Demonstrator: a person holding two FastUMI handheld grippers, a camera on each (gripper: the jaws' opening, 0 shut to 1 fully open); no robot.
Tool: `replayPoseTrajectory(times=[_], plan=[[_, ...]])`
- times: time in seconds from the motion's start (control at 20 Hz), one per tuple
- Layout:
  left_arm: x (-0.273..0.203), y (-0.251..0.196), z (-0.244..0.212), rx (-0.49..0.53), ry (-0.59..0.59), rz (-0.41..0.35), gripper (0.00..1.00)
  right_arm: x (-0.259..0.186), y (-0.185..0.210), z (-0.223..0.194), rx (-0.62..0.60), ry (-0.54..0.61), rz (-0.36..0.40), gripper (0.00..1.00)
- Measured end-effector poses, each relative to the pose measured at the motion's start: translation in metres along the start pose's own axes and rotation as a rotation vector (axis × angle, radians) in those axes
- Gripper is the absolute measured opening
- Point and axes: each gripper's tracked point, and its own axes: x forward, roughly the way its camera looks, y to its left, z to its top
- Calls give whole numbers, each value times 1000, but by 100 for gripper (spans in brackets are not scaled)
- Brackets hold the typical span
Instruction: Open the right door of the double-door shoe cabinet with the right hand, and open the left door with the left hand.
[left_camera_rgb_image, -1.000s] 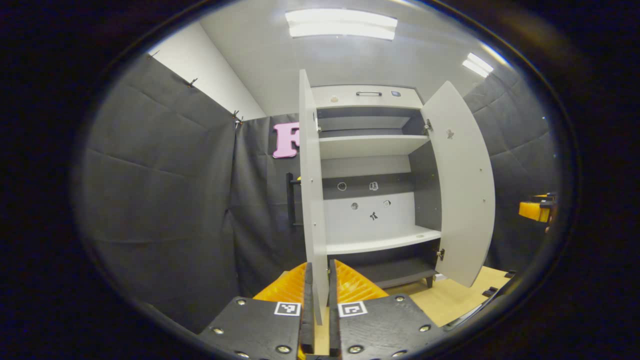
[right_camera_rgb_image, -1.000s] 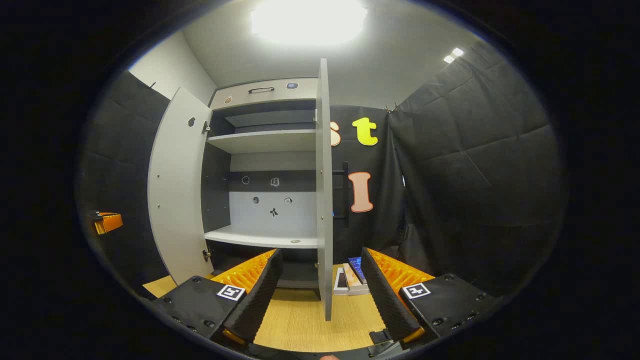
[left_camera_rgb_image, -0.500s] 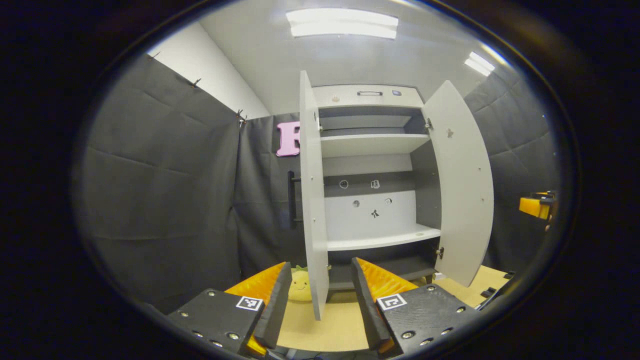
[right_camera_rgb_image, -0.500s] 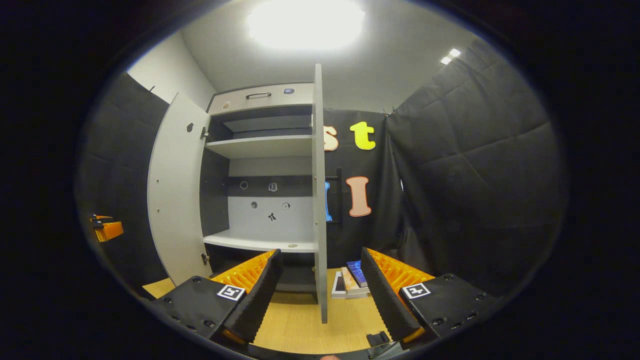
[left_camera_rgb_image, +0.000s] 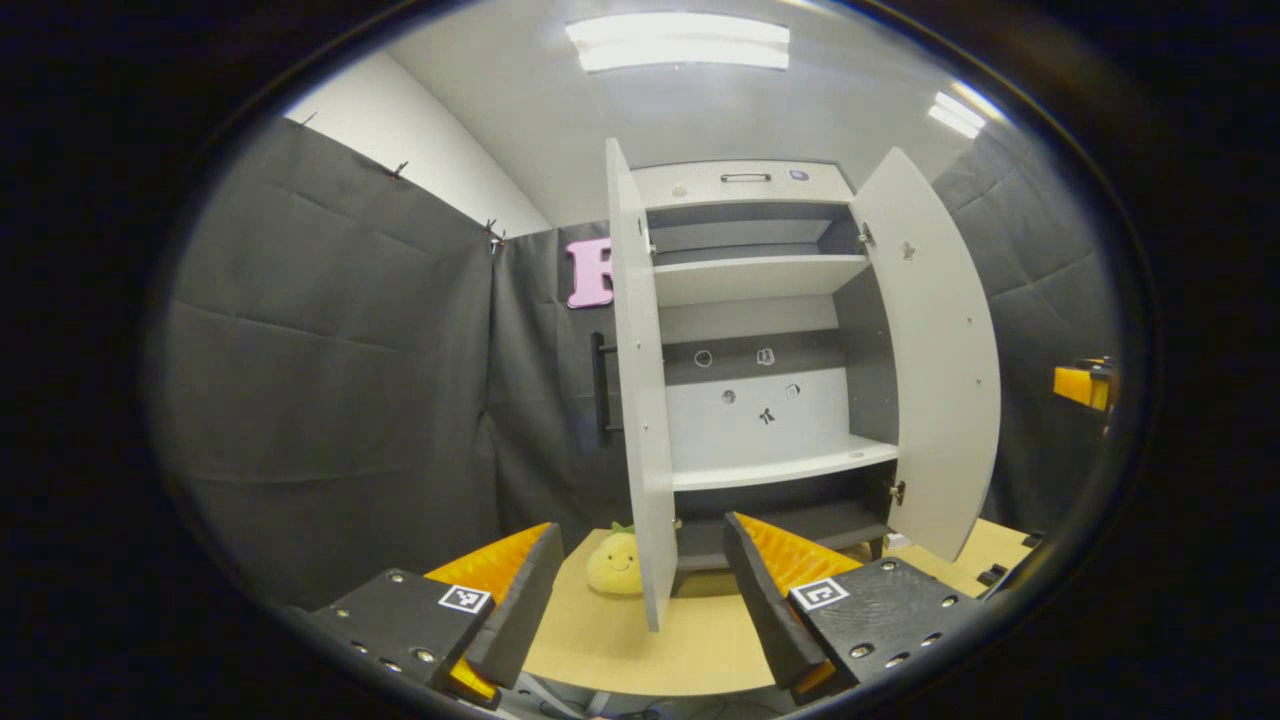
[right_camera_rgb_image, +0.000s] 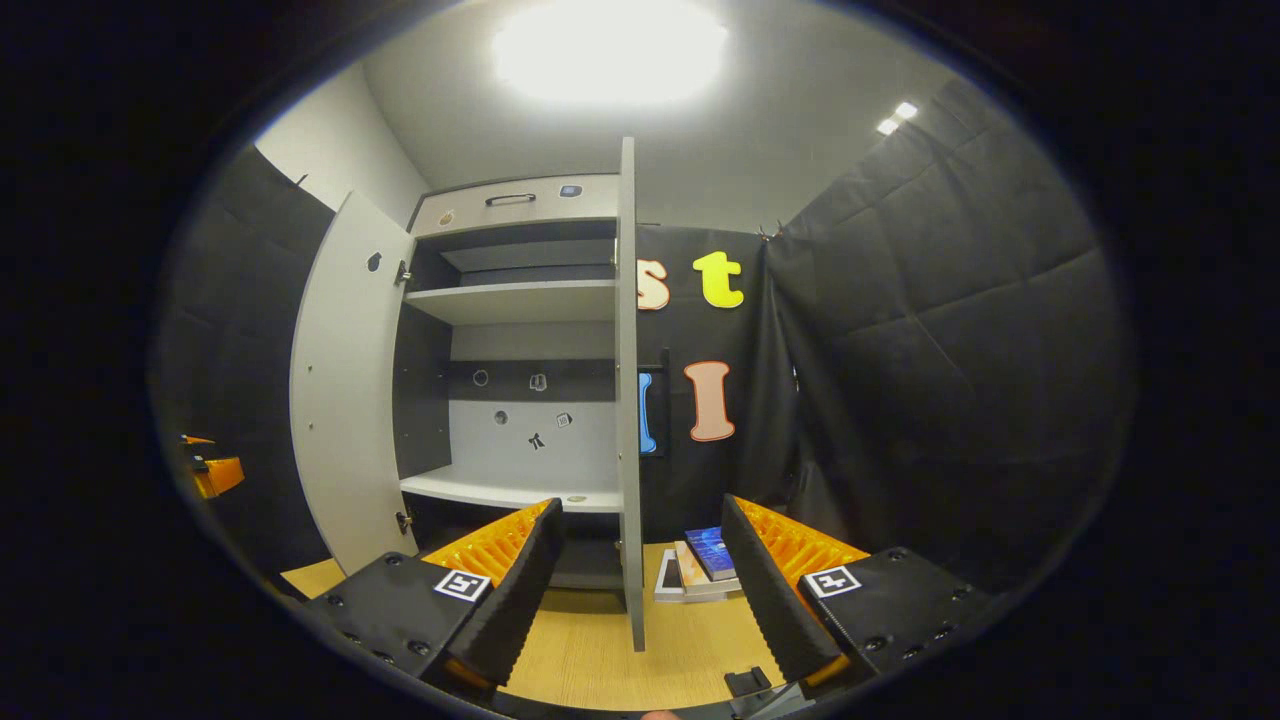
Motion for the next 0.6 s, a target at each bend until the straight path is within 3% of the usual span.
replayPoseTrajectory(times=[0.1, 0.6], plan=[[-1, 2, 1, -6, -2, 7, 94, 0, -1, 2, -4, -3, -1, 98], [0, 10, 0, 1, -7, 35, 94, 0, -3, 6, -1, -13, -6, 98]])
